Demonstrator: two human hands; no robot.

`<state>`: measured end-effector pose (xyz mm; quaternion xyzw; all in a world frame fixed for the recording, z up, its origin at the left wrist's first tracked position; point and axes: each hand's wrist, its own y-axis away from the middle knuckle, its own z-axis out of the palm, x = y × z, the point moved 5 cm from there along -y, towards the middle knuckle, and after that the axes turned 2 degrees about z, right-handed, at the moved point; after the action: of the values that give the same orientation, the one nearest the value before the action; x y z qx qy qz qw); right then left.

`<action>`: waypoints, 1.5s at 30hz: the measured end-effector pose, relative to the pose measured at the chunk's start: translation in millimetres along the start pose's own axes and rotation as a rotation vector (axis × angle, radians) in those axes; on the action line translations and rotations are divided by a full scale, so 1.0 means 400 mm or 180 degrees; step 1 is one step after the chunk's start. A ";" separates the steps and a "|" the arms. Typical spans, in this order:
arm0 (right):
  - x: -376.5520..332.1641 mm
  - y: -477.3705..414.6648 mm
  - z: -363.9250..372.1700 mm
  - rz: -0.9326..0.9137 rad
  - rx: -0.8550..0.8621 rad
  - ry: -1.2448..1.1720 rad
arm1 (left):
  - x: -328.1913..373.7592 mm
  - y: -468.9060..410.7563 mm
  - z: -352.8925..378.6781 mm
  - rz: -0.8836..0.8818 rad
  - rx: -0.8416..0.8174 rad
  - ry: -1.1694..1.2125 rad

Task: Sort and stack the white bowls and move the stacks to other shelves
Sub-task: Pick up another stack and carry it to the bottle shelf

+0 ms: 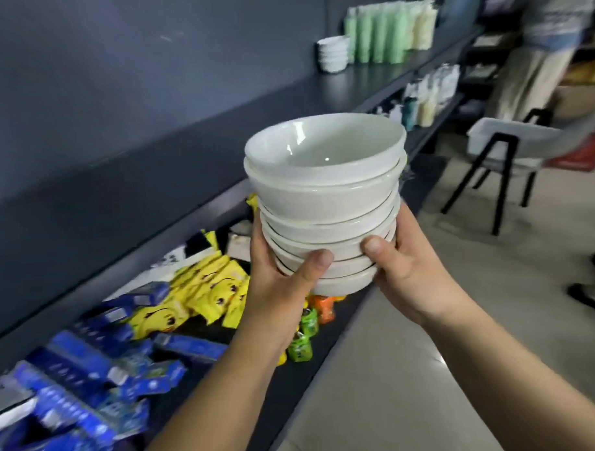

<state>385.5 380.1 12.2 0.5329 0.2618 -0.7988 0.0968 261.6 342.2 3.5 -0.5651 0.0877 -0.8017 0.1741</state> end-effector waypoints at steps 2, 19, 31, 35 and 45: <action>-0.015 0.022 -0.086 0.0016 0.0139 0.0081 | -0.060 -0.015 0.068 -0.0111 -0.0138 0.0034; -0.017 -0.129 -0.680 0.0006 0.1210 0.0318 | -0.482 -0.408 0.432 -0.0415 -0.1053 0.0129; -0.077 -0.502 -0.977 -0.0157 0.1363 0.0554 | -0.633 -0.865 0.580 -0.0358 -0.1385 0.0381; -0.068 -0.602 -1.041 -0.0240 0.1314 0.0506 | -0.658 -0.974 0.592 -0.0329 -0.1411 0.0341; -0.037 -0.943 -1.226 -0.0178 0.0503 0.0264 | -0.729 -1.256 0.618 -0.0192 -0.0703 0.0181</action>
<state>620.8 952.4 -0.3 0.5640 0.2164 -0.7966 0.0212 490.5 930.7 3.2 -0.5603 0.1633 -0.8077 0.0840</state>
